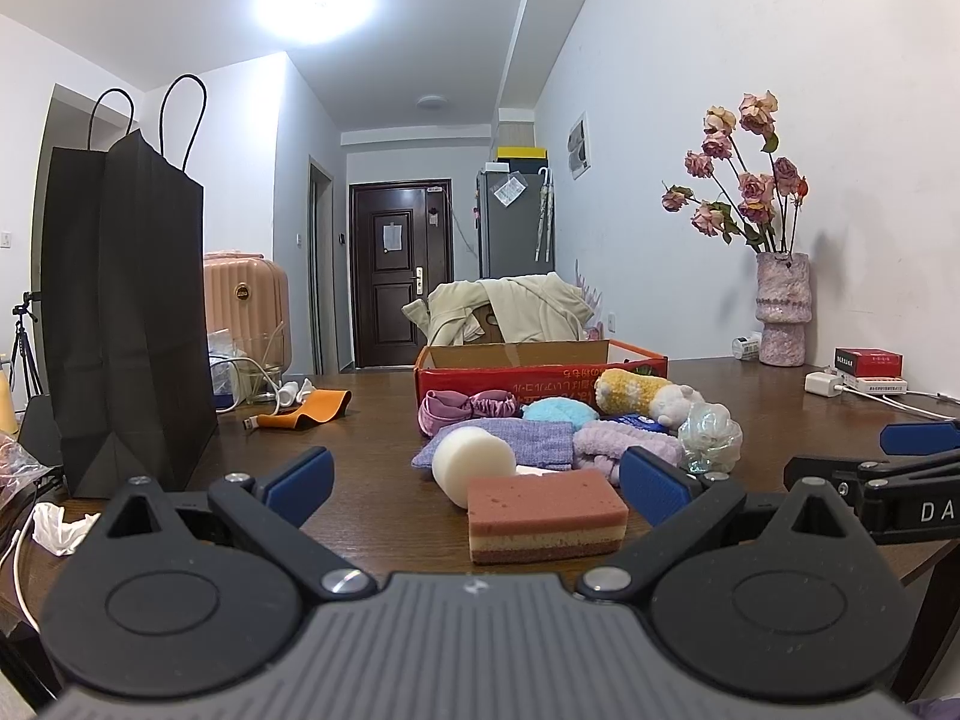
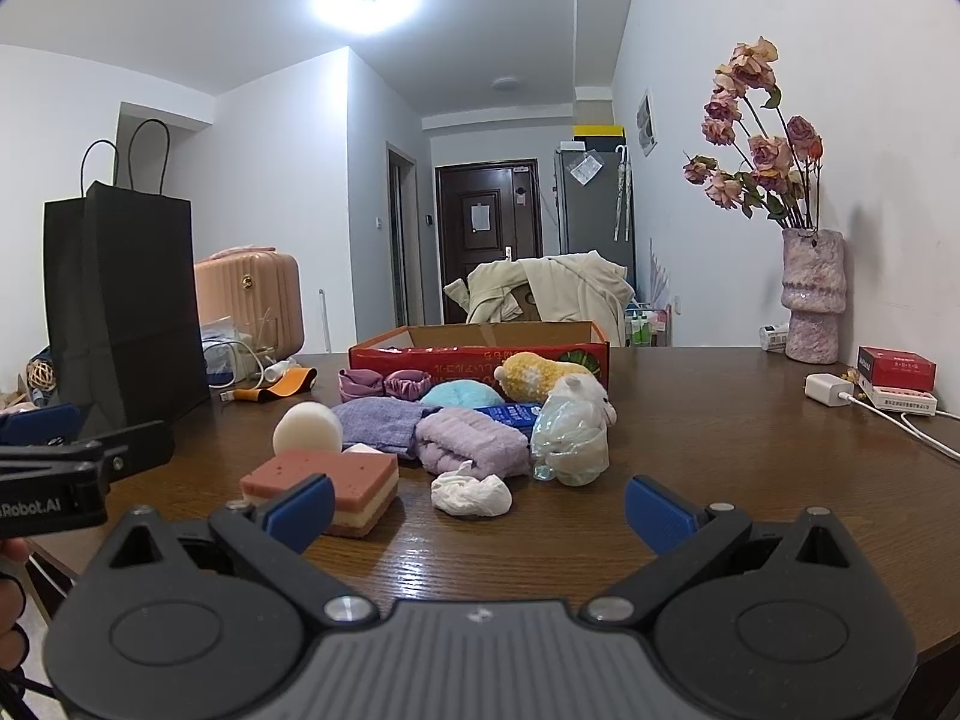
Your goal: Organize soft objects
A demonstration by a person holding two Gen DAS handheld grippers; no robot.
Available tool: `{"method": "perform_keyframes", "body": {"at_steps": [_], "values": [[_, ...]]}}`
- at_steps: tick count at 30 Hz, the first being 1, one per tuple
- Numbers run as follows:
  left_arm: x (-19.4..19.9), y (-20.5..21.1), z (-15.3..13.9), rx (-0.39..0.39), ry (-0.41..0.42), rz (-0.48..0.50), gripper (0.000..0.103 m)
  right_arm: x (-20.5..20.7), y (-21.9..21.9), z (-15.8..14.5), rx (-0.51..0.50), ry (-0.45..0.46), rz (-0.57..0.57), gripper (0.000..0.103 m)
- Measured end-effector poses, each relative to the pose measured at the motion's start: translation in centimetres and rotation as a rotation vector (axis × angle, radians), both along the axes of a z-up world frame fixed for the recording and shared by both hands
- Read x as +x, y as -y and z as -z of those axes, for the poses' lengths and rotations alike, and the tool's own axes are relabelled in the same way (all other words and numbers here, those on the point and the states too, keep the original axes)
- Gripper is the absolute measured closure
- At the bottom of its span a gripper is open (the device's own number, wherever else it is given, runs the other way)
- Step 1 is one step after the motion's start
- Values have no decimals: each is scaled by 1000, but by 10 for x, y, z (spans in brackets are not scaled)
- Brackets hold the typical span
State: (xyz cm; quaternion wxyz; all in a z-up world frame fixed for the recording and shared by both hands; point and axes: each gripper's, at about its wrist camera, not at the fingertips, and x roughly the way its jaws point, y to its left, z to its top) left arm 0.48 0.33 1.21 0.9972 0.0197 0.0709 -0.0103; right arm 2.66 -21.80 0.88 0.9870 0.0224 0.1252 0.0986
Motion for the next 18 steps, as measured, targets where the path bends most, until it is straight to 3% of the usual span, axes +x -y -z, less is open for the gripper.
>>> {"method": "perform_keyframes", "body": {"at_steps": [13, 18], "values": [[0, -1, 2, -1, -7, 0, 0, 2, 0, 2, 3, -15, -6, 0], [15, -6, 12, 14, -56, -29, 0, 16, -6, 2, -7, -32, -16, 0]]}}
